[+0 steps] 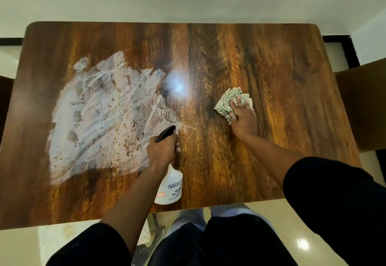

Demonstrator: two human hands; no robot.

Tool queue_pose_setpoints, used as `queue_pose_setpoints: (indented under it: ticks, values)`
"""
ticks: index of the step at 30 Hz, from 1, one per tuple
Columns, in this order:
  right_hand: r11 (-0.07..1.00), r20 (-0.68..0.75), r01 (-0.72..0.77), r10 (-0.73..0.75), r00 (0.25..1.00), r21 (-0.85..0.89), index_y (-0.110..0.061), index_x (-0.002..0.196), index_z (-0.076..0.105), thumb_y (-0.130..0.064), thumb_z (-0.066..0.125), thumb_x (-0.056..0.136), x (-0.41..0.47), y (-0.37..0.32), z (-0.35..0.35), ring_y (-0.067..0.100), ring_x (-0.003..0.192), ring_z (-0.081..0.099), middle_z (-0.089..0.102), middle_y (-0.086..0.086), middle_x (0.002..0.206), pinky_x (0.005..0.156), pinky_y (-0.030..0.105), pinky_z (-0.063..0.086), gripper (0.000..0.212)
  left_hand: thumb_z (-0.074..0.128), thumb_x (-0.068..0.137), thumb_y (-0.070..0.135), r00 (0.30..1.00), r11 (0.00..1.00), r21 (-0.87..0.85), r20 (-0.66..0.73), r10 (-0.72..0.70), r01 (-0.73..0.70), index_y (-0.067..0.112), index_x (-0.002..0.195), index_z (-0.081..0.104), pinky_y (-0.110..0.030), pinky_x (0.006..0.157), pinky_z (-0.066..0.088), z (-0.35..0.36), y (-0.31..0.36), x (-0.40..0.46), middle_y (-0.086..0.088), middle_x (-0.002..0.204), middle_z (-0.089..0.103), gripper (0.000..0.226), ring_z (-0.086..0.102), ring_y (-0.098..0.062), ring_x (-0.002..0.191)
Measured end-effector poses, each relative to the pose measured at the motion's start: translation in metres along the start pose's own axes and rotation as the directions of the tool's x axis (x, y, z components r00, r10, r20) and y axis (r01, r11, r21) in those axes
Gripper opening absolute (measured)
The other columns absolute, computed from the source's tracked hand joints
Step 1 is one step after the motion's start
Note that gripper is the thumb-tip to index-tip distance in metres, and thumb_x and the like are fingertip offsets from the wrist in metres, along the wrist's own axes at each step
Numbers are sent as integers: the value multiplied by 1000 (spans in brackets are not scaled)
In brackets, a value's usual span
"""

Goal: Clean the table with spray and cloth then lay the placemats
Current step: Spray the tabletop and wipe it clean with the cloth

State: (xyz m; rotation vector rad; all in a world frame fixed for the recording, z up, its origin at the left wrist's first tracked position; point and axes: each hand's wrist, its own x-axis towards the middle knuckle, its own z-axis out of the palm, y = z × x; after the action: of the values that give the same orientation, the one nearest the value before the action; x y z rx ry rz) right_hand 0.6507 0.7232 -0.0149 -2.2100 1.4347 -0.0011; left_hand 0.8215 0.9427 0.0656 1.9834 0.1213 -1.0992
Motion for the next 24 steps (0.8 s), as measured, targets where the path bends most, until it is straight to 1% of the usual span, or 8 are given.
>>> queue_pose_setpoints:
  ticks: [3, 7, 11, 13, 15, 17, 20, 24]
  values:
    - [999, -18, -50, 50, 999, -5, -28, 158, 36, -24, 51, 106, -21, -31, 15, 31, 159, 10, 20, -3, 169, 128, 50, 13, 54, 69, 95, 21, 1000, 999, -31, -13, -15, 14, 8, 73, 73, -26, 46, 39, 3, -9, -3, -9, 63, 71, 26, 52, -14, 43]
    - [958, 94, 275, -267, 959, -86, -37, 157, 24, -30, 46, 106, -56, -68, 37, 27, 158, 0, 8, -6, 168, 129, 48, -1, 55, 70, 100, 25, 998, 996, -87, -62, -24, 18, 18, 76, 74, -30, 52, 37, 5, -20, -6, -5, 61, 68, 25, 52, -18, 51]
    - [732, 309, 681, -643, 701, -22, -34, 154, 39, -28, 51, 105, -64, -61, 51, 27, 158, 11, 22, -7, 166, 129, 50, 9, 51, 67, 103, 21, 996, 993, -121, -92, -11, 0, 31, 72, 66, -31, 53, 35, 3, -28, -18, -6, 62, 64, 33, 48, -17, 51]
    - [651, 364, 759, -709, 604, 11, -35, 152, 44, -32, 53, 103, -49, -47, 45, 25, 157, 18, 27, -10, 165, 127, 53, 16, 49, 67, 102, 20, 994, 996, -90, -106, -21, 12, 15, 80, 71, -33, 53, 37, 1, -31, -20, -10, 67, 65, 22, 47, -15, 49]
    - [621, 395, 784, -719, 572, -6, -39, 152, 41, -35, 52, 102, -28, -33, 33, 22, 157, 18, 26, -14, 165, 126, 54, 18, 52, 66, 100, 18, 992, 995, -92, -120, -39, 28, 14, 96, 76, -33, 52, 38, 0, -34, -23, -11, 69, 67, 11, 48, -16, 50]
    - [690, 353, 722, -664, 660, -54, -42, 153, 34, -33, 52, 104, -10, -25, 20, 20, 157, 16, 22, -16, 165, 127, 52, 16, 53, 66, 99, 17, 989, 992, -126, -146, -39, 21, 22, 95, 79, -32, 51, 37, 0, -40, -28, -9, 66, 65, 15, 47, -16, 51]
    - [860, 197, 508, -489, 850, -55, -36, 155, 39, -26, 52, 106, -1, -27, 15, 22, 158, 16, 24, -12, 167, 128, 48, 15, 51, 65, 97, 14, 981, 981, -192, -183, -61, 26, 34, 70, 66, -31, 51, 36, 1, -49, -38, -4, 59, 57, 34, 43, -17, 52]
    - [935, 134, 351, -342, 930, -47, -33, 154, 40, -21, 48, 106, -31, -63, 31, 28, 158, 13, 22, -6, 167, 129, 51, 14, 50, 65, 96, 15, 970, 965, -261, -229, -76, 14, 34, 71, 67, -31, 50, 35, -1, -56, -47, -5, 62, 60, 32, 42, -18, 52]
